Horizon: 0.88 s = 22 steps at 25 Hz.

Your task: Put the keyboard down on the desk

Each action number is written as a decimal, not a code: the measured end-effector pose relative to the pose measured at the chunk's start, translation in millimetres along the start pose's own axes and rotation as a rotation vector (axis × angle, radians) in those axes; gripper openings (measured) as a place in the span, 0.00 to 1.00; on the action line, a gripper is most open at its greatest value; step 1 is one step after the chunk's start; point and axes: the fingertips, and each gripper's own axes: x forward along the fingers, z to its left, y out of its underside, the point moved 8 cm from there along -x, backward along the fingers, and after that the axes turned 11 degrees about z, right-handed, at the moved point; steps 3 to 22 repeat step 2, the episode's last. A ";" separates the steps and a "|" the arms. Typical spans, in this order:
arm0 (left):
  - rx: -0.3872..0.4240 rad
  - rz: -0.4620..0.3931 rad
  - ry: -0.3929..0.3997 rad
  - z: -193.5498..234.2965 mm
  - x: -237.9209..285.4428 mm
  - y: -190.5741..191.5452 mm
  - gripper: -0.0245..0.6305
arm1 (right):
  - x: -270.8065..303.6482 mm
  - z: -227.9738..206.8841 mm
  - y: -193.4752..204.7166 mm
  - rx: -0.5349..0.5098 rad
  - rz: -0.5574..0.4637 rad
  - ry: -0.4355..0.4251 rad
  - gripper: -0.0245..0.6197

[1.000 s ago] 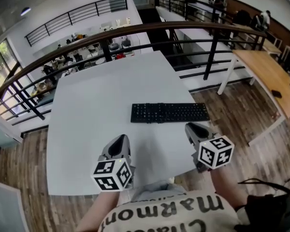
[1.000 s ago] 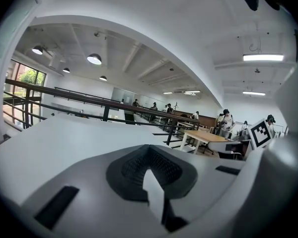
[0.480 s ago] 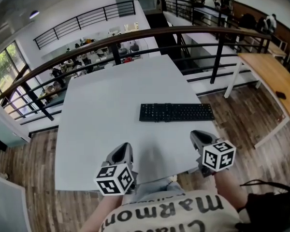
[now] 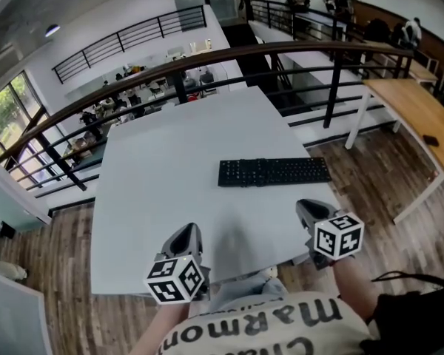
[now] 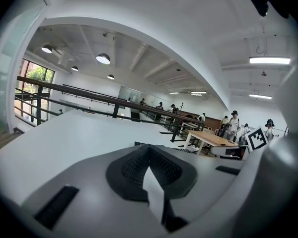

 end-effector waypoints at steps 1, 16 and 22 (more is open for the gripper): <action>0.002 -0.005 -0.001 2.1 -0.6 -1.2 0.04 | 0.7 0.3 0.2 0.001 0.002 0.004 0.12; 0.005 -0.010 -0.002 4.2 -1.2 -2.8 0.04 | 1.4 0.5 0.4 0.002 0.003 0.009 0.12; 0.005 -0.010 -0.002 4.2 -1.2 -2.8 0.04 | 1.4 0.5 0.4 0.002 0.003 0.009 0.12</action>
